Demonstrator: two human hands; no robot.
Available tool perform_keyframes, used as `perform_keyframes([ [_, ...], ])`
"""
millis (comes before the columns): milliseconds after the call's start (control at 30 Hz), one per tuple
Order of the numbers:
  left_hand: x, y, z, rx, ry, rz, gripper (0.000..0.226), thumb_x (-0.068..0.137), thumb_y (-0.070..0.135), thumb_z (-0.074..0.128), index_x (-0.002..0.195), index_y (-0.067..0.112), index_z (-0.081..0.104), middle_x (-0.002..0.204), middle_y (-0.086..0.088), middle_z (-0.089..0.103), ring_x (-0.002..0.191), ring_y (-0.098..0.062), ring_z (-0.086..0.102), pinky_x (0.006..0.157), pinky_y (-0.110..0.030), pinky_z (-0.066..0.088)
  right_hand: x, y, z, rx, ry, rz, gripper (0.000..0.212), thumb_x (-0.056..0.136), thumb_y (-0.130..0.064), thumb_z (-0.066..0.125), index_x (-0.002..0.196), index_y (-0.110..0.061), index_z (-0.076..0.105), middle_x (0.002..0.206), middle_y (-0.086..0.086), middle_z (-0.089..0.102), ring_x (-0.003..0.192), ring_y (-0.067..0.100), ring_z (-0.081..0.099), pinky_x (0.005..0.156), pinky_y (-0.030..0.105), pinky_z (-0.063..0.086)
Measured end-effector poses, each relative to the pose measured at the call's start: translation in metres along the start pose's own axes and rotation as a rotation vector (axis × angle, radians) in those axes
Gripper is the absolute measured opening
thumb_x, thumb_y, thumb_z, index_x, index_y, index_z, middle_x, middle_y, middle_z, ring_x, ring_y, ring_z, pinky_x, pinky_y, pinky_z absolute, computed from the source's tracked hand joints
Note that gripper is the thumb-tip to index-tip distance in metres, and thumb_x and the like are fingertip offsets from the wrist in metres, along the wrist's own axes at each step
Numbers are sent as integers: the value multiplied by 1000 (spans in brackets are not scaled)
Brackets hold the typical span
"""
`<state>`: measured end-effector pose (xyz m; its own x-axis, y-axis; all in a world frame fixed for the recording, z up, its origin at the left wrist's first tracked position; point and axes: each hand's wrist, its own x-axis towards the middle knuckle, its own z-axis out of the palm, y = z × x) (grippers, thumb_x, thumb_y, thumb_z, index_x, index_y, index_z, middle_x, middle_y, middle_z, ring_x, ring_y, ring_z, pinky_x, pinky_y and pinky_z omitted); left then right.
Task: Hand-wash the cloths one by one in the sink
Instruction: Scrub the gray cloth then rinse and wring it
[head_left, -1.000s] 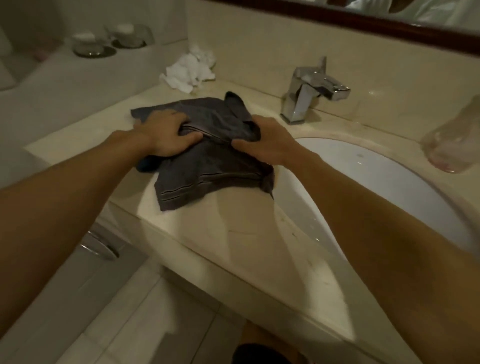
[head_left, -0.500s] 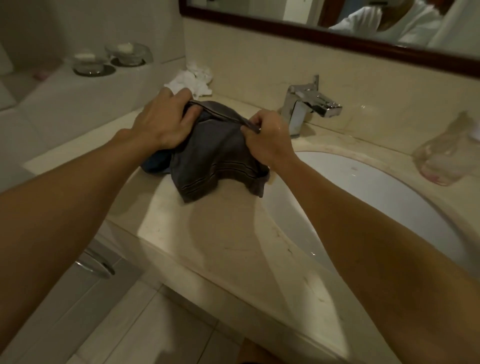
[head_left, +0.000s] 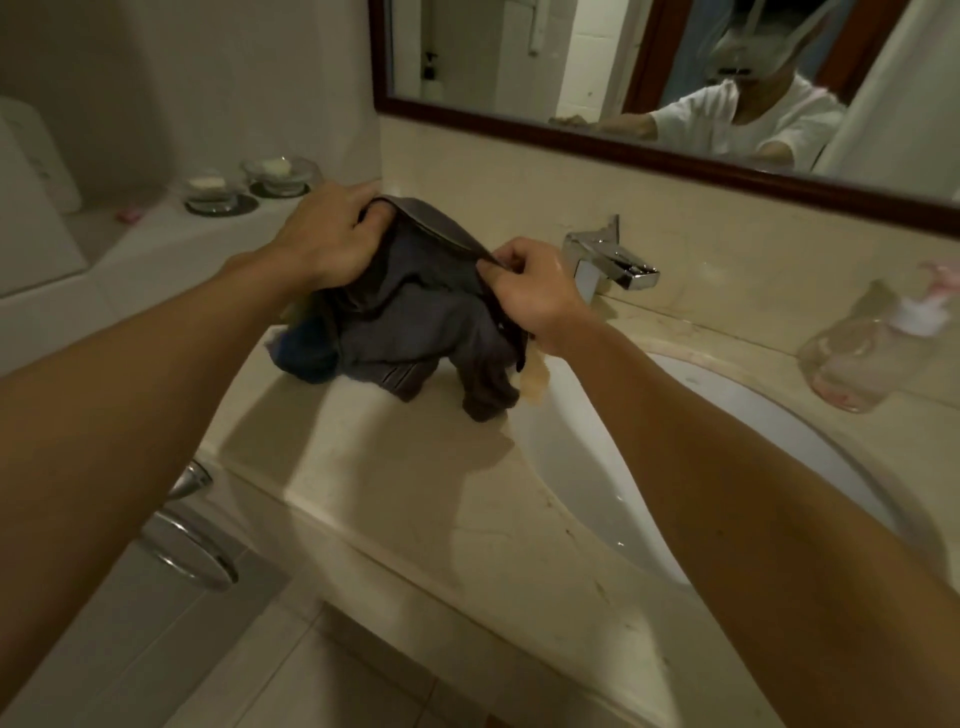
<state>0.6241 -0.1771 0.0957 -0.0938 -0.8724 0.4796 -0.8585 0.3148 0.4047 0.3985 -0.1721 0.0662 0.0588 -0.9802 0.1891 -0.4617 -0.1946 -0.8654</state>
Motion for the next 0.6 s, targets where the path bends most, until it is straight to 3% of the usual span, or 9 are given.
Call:
perform_keyframes([
  [67, -6, 3, -1, -19, -70, -78, 29, 102, 30, 45, 89, 10, 62, 87, -6, 61, 84, -26, 57, 68, -35, 36, -1, 4, 5, -19, -32, 29, 17, 101, -25, 63, 84, -24, 64, 80, 5, 66, 77, 24, 66, 84, 53, 59],
  [133, -12, 5, 1, -121, -222, -244, 31, 97, 40, 53, 92, 13, 69, 91, -5, 66, 86, -23, 61, 77, -36, 47, -3, 10, 10, -30, -62, 71, 20, 102, -23, 62, 81, -22, 63, 76, 7, 65, 74, 28, 68, 82, 57, 61],
  [200, -17, 4, 4, -259, -363, -412, 32, 93, 46, 56, 93, 18, 70, 94, -1, 66, 87, -20, 61, 85, -38, 48, -3, 20, 11, -112, -110, 65, 18, 100, -26, 65, 83, -20, 65, 80, 6, 65, 83, 30, 71, 84, 53, 61],
  [267, -20, -3, 12, -355, -384, -491, 32, 96, 44, 51, 94, 18, 69, 100, -1, 67, 92, -19, 61, 88, -39, 47, -5, 28, 10, -214, -267, 62, 23, 92, -41, 74, 92, -19, 68, 90, 3, 67, 92, 24, 68, 88, 43, 59],
  [300, -21, -10, 18, -338, -337, -473, 30, 98, 40, 50, 97, 17, 69, 105, -3, 68, 95, -20, 61, 89, -38, 46, -6, 32, 9, -253, -370, 80, 36, 85, -51, 79, 100, -21, 67, 98, 1, 67, 95, 21, 67, 91, 42, 57],
  [367, -16, -26, 31, -87, -232, -390, 25, 96, 32, 58, 112, 15, 67, 122, -8, 63, 109, -26, 58, 90, -38, 45, -7, 39, 12, -371, -517, 103, 60, 74, -63, 83, 116, -25, 63, 114, -1, 64, 105, 20, 63, 95, 40, 54],
  [433, -13, -35, 40, 212, -248, -373, 49, 90, 38, 66, 133, 18, 57, 143, -13, 46, 128, -36, 44, 101, -45, 39, -7, 46, 20, -537, -535, 27, 67, 76, -58, 84, 128, -24, 58, 120, 1, 60, 106, 21, 58, 91, 35, 49],
  [500, -9, -41, 48, 331, -344, -406, 51, 89, 45, 66, 132, 18, 59, 144, -14, 47, 128, -36, 43, 102, -47, 39, -3, 54, 27, -636, -444, -106, 62, 80, -47, 84, 129, -20, 58, 114, 3, 58, 100, 23, 55, 80, 28, 44],
  [600, -3, -49, 53, 126, -318, -430, 19, 87, 36, 71, 94, 19, 74, 111, -10, 70, 93, -26, 60, 81, -35, 50, 1, 62, 30, -581, -336, -191, 21, 88, -30, 77, 101, -19, 64, 84, -7, 55, 83, 18, 54, 57, 18, 33],
])
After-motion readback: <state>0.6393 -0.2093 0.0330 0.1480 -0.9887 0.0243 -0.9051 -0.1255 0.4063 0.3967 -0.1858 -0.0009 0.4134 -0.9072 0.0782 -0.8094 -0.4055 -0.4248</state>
